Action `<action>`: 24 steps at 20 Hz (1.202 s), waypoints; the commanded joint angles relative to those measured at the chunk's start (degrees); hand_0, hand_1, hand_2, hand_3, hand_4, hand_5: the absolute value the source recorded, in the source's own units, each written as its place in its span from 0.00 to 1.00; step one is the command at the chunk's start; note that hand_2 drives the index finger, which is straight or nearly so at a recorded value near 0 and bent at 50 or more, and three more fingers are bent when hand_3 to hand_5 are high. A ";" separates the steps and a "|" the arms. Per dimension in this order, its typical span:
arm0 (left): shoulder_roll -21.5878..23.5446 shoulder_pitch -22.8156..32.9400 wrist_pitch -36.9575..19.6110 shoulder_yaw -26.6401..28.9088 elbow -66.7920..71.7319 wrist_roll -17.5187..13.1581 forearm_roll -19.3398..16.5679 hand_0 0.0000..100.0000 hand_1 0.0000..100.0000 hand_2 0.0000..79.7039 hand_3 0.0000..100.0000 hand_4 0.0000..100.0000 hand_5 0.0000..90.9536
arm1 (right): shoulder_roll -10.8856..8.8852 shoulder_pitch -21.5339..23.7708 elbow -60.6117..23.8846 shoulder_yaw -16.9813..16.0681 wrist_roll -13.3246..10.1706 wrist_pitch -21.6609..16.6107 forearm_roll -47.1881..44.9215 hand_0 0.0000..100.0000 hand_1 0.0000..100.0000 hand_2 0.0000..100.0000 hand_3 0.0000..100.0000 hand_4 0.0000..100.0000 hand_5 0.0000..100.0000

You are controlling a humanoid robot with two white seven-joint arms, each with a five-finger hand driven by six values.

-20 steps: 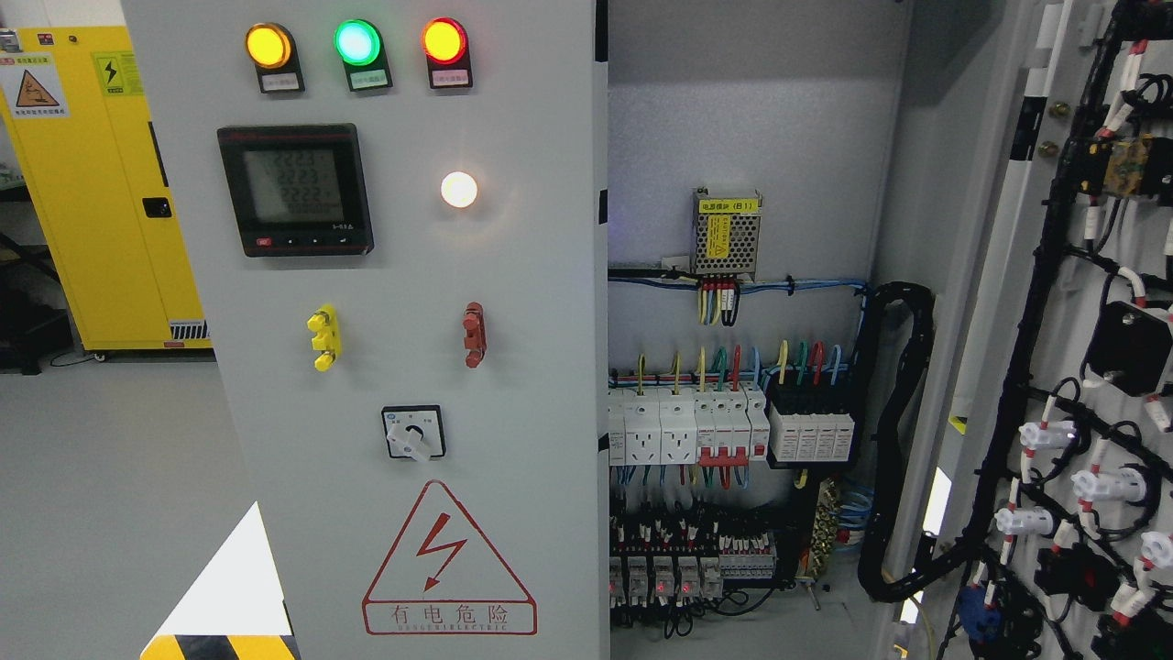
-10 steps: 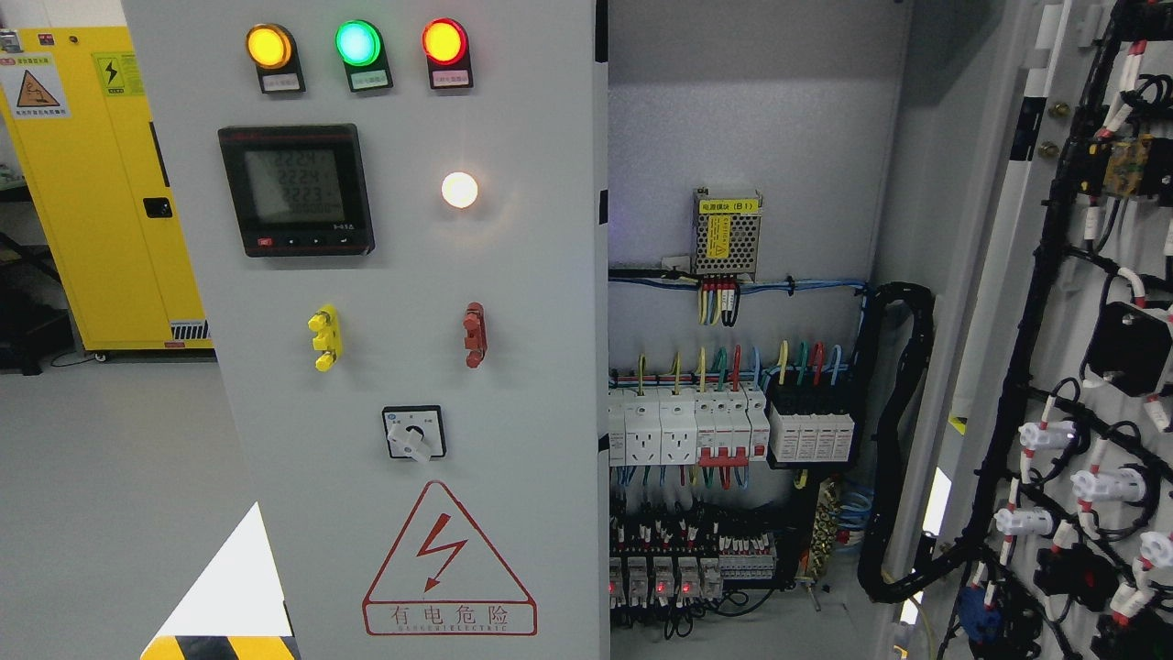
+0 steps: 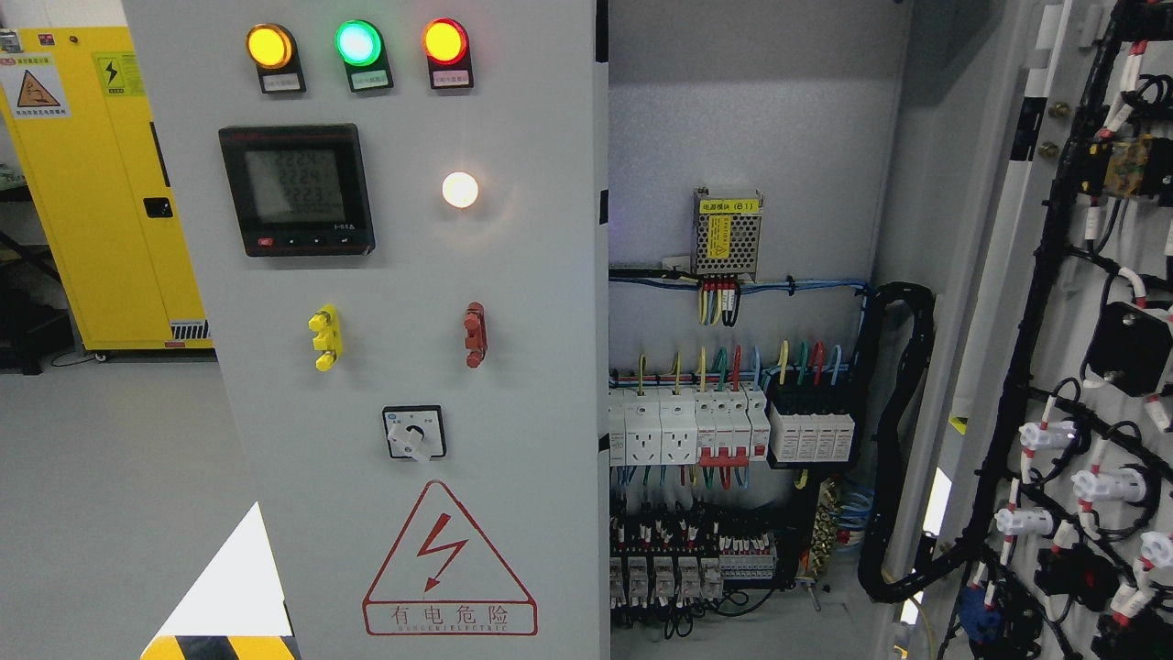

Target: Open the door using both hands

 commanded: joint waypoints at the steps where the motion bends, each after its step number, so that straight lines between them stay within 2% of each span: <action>1: -3.88 -1.40 4.16 11.65 38.28 0.10 -0.85 0.07 0.13 0.00 0.00 0.00 0.00 | 0.05 0.00 -0.02 -0.01 -2.56 0.15 0.00 0.22 0.06 0.00 0.00 0.00 0.00; 5: -4.41 -1.14 13.84 11.73 40.75 0.89 -0.85 0.16 0.13 0.00 0.00 0.00 0.00 | 0.22 0.00 -0.02 -0.01 -2.83 0.15 0.00 0.22 0.06 0.00 0.00 0.00 0.00; 9: -5.20 -1.23 18.42 11.30 42.52 1.86 -1.29 0.19 0.12 0.00 0.00 0.00 0.00 | 0.31 0.00 -0.02 -0.01 -3.18 0.24 0.00 0.22 0.06 0.00 0.00 0.00 0.00; 11: -5.29 -1.49 18.77 10.59 42.51 4.66 -1.29 0.20 0.12 0.00 0.00 0.00 0.00 | 0.31 0.00 -0.02 -0.01 -3.18 0.33 0.00 0.22 0.06 0.00 0.00 0.00 0.00; 13: -5.29 -2.36 19.91 10.41 42.51 5.64 -1.21 0.20 0.12 0.00 0.00 0.00 0.00 | 0.31 0.17 0.25 0.07 -3.27 0.59 0.00 0.22 0.06 0.00 0.00 0.00 0.00; 16: -5.38 -2.72 21.15 10.24 42.43 5.82 -1.29 0.21 0.12 0.00 0.00 0.00 0.00 | -0.22 0.70 1.13 0.08 -2.48 0.42 0.00 0.22 0.06 0.00 0.00 0.00 0.00; 20: -5.99 -2.72 21.15 10.24 42.43 5.82 -1.20 0.23 0.12 0.00 0.00 0.00 0.00 | 0.84 0.35 0.60 -0.01 -2.13 -0.02 0.00 0.22 0.06 0.00 0.00 0.00 0.00; 24: -6.17 -2.72 21.06 9.63 42.16 5.99 -1.38 0.24 0.13 0.00 0.00 0.00 0.00 | 0.84 0.35 0.69 -0.01 -2.13 -0.02 0.00 0.22 0.06 0.00 0.00 0.00 0.00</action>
